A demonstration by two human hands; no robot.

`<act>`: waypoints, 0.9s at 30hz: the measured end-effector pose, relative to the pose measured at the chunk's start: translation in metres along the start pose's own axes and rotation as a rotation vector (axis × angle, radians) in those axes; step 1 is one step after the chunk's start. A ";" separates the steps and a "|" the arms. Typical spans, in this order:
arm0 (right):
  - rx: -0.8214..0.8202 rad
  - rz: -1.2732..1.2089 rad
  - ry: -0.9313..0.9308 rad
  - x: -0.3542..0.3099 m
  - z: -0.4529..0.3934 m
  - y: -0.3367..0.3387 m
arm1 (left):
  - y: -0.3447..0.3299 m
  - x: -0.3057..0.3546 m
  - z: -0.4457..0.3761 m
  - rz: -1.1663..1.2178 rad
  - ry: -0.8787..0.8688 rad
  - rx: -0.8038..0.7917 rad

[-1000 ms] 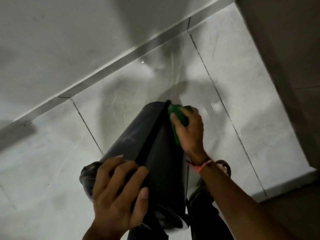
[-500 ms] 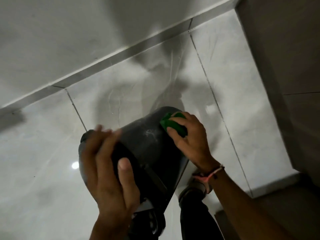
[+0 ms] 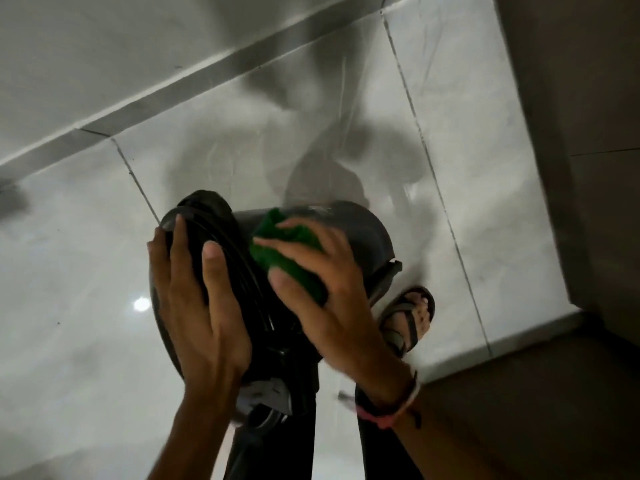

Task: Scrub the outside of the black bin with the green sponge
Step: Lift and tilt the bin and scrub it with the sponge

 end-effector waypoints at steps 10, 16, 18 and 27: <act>0.179 0.132 -0.350 0.061 -0.038 0.018 | -0.003 0.002 0.016 -0.012 -0.110 -0.058; 0.133 0.033 -0.065 0.045 0.029 0.022 | 0.000 -0.001 0.037 -0.045 -0.208 -0.085; 0.178 0.130 -0.347 0.089 0.012 0.039 | 0.003 -0.008 0.046 -0.034 -0.261 -0.114; 0.041 -0.006 -0.130 0.049 -0.024 0.015 | -0.001 -0.014 0.054 -0.055 -0.446 -0.144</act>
Point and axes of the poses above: each hand's wrist, its own z-axis away from the middle knuckle, its own y-axis out of the back of the hand, x = y × z, the point moved 2 cm from there along -z, towards the middle knuckle, and after that the axes turned 12 degrees about x, right-handed, at the moved point
